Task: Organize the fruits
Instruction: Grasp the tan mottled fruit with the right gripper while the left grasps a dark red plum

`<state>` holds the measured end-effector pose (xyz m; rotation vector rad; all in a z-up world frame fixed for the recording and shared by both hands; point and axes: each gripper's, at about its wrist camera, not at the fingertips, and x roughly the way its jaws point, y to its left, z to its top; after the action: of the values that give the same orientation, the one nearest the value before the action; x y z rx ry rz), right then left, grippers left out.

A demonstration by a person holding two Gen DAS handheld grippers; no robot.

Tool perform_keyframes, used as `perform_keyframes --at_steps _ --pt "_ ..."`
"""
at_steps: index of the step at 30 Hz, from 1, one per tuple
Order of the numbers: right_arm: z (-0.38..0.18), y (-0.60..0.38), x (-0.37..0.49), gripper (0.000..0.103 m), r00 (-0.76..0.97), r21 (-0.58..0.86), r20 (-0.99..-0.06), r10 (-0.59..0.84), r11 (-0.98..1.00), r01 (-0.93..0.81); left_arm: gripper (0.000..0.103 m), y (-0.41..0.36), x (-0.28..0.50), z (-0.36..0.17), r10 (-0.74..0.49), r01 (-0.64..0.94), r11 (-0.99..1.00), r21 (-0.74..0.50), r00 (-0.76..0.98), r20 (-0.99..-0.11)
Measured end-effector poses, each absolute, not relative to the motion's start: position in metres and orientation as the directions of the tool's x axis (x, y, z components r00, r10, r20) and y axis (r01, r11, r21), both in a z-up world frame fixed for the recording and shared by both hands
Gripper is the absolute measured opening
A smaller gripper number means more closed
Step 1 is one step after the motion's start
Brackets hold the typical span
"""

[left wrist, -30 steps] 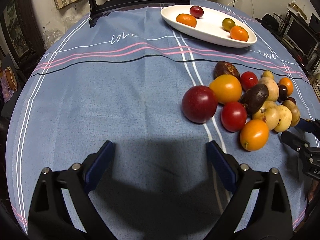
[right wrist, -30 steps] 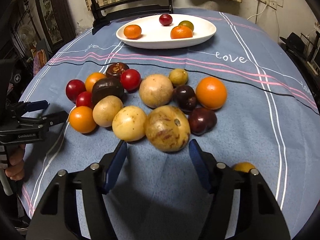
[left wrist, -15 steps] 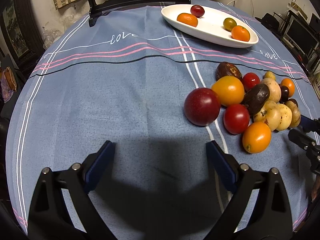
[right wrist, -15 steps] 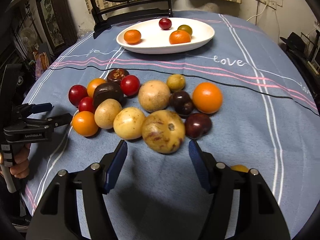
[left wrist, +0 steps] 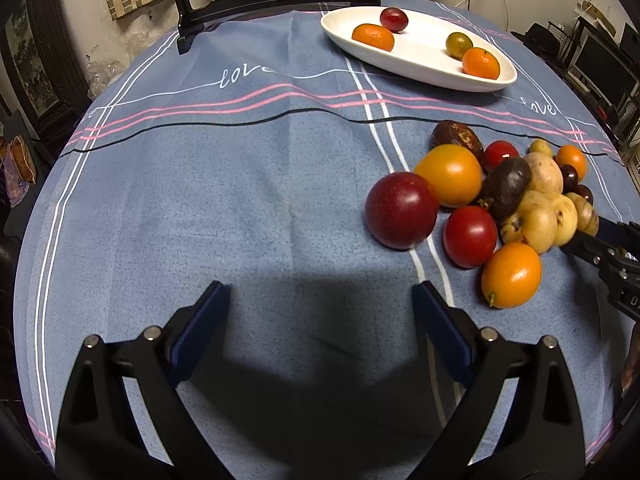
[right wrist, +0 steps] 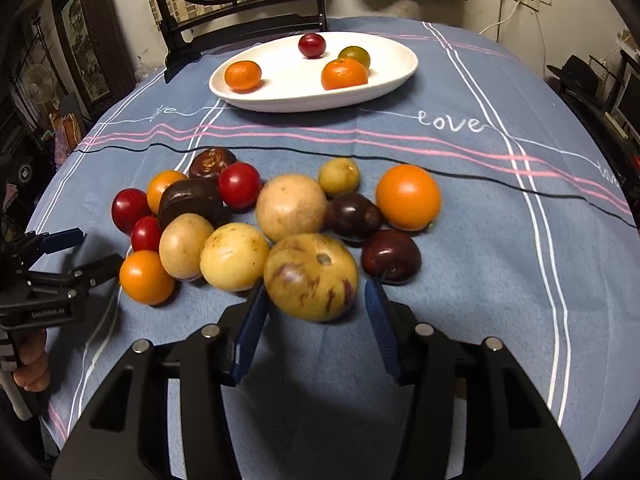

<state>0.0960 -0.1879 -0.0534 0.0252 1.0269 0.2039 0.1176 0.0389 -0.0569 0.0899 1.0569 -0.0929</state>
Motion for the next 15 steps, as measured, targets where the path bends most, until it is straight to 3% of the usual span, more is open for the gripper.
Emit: perform_keyframes --at_steps 15 --pt "-0.052 -0.213 0.079 0.045 0.509 0.255 -0.809 0.293 0.956 -0.146 0.096 0.033 0.132 -0.057 -0.033 0.151 0.987 0.048 0.493 -0.869"
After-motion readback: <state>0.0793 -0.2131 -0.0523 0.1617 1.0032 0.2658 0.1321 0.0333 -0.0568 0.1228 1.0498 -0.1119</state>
